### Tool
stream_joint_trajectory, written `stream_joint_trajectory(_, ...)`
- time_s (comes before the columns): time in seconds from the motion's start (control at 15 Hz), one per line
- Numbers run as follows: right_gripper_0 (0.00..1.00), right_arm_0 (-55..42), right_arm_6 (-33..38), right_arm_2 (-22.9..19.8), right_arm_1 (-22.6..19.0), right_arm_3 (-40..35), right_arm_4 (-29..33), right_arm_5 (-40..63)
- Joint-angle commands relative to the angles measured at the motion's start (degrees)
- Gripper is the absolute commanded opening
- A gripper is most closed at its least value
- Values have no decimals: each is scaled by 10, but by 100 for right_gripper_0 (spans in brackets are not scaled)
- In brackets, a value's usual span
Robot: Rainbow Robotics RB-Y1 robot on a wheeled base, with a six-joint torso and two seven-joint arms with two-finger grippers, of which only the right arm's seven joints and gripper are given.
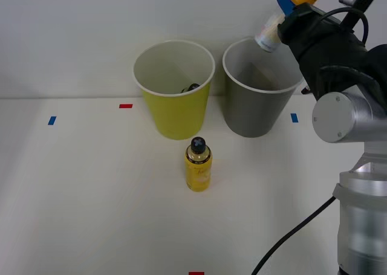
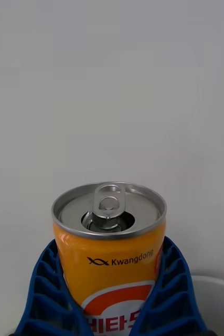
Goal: Put cans in the gray bin, plastic bottles in the light green bin
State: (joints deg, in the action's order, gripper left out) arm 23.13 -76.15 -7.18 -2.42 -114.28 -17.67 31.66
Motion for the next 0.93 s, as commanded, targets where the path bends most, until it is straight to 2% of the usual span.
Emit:
stream_joint_trajectory(0.07, 3, 41, -23, -8, 0, 73, 9, -41)
stream_joint_trajectory(0.27, 3, 59, -115, -17, -4, 142, 12, -71)
stream_joint_trajectory(0.4, 3, 60, -142, -20, -5, 157, 12, -72)
stream_joint_trajectory(0.93, 3, 60, -144, -17, -6, 158, -1, -71)
